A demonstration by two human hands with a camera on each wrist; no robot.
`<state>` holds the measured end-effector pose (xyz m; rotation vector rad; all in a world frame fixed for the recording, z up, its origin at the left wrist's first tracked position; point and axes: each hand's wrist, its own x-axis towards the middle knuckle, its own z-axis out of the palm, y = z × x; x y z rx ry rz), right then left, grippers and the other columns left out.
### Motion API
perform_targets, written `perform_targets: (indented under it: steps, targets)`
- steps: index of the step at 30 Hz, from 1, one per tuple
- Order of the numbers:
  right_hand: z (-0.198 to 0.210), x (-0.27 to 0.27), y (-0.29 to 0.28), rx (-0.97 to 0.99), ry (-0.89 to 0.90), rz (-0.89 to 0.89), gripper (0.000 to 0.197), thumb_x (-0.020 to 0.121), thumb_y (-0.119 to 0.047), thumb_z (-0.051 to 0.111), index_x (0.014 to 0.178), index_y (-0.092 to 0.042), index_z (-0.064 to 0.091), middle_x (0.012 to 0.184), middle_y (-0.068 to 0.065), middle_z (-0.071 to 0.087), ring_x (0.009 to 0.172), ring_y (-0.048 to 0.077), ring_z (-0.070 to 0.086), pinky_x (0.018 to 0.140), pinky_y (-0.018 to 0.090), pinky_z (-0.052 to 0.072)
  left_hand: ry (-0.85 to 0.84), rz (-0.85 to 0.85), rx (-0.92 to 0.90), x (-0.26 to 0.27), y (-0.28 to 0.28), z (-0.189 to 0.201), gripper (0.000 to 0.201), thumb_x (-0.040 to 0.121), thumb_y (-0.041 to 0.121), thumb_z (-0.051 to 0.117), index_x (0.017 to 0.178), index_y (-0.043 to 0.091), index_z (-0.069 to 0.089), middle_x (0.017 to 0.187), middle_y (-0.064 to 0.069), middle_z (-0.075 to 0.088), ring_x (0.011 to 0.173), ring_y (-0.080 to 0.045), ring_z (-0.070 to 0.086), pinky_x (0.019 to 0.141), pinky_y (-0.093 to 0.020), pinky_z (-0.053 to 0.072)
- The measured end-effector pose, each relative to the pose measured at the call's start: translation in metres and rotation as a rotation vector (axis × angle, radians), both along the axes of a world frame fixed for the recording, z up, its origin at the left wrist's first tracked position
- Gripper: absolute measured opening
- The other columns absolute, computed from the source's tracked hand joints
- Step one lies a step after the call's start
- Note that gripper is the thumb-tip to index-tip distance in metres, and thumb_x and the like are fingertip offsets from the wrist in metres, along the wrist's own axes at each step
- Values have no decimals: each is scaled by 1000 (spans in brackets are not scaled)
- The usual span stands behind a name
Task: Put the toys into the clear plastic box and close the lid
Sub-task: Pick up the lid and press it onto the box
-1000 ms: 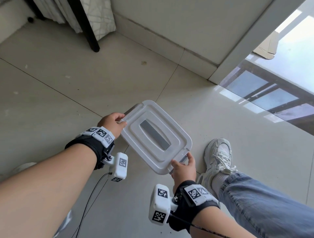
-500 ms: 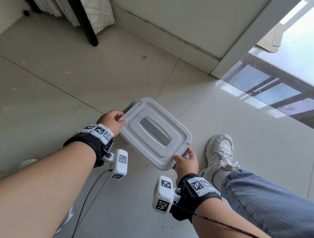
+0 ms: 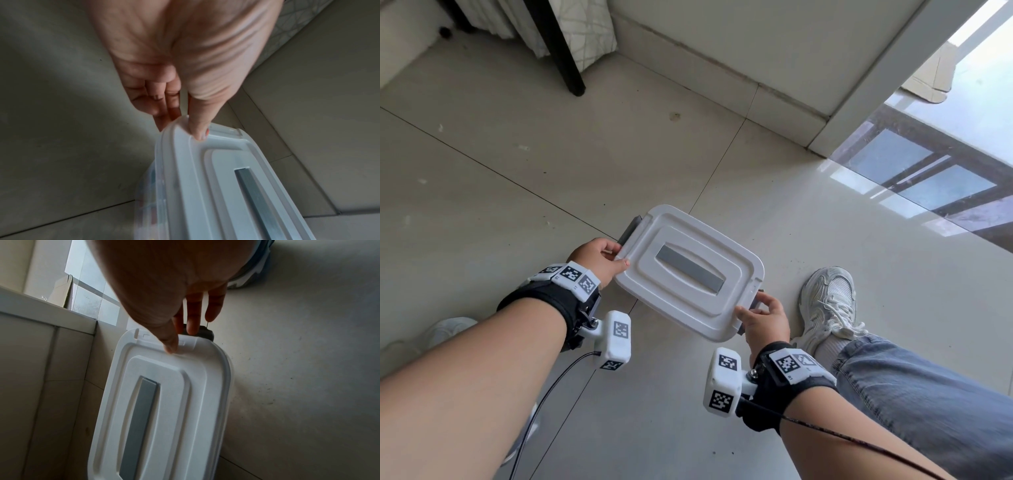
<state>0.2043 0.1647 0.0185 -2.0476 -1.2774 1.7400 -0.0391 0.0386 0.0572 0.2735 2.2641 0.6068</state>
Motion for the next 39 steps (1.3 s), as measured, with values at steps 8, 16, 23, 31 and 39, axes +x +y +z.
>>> perform_targets:
  steps: [8, 16, 23, 31, 39]
  targets:
    - [7, -2, 4, 57, -102, 181, 17, 85, -12, 68, 98, -15, 57, 77, 0, 59, 71, 21, 58, 74, 33, 50, -125, 37, -77, 8, -26, -1, 41, 84, 24, 67, 122, 14, 57, 114, -4, 63, 76, -23, 60, 61, -26, 52]
    - [20, -3, -6, -144, -238, 209, 34, 90, -40, 59, 100, -12, 44, 82, 2, 56, 72, 24, 67, 71, 45, 58, -129, 96, -118, 16, -31, -4, 47, 85, 29, 65, 128, 15, 51, 101, -5, 64, 77, -19, 62, 45, -23, 53]
    - [20, 2, -6, -293, -150, 25, 56, 85, -31, 71, 125, -8, 39, 103, 12, 59, 61, 22, 66, 49, 30, 54, -126, 113, -113, 22, -36, -6, 39, 84, 22, 66, 120, 16, 50, 98, -10, 69, 86, -31, 70, 66, -38, 59]
    - [15, 3, -1, -223, -139, 127, 64, 88, -30, 64, 142, -15, 34, 86, 1, 53, 94, 22, 57, 81, 41, 49, -22, 183, -61, 20, -34, -9, 69, 74, 22, 74, 130, 16, 34, 126, -13, 56, 98, -30, 59, 86, -36, 47]
    - [15, -5, 11, -320, -69, 115, 61, 83, -37, 70, 133, -7, 51, 126, 22, 59, 106, 34, 60, 67, 35, 51, -58, 89, -57, 2, -15, -5, 80, 77, 41, 68, 144, 20, 31, 145, -6, 46, 125, -27, 51, 104, -36, 39]
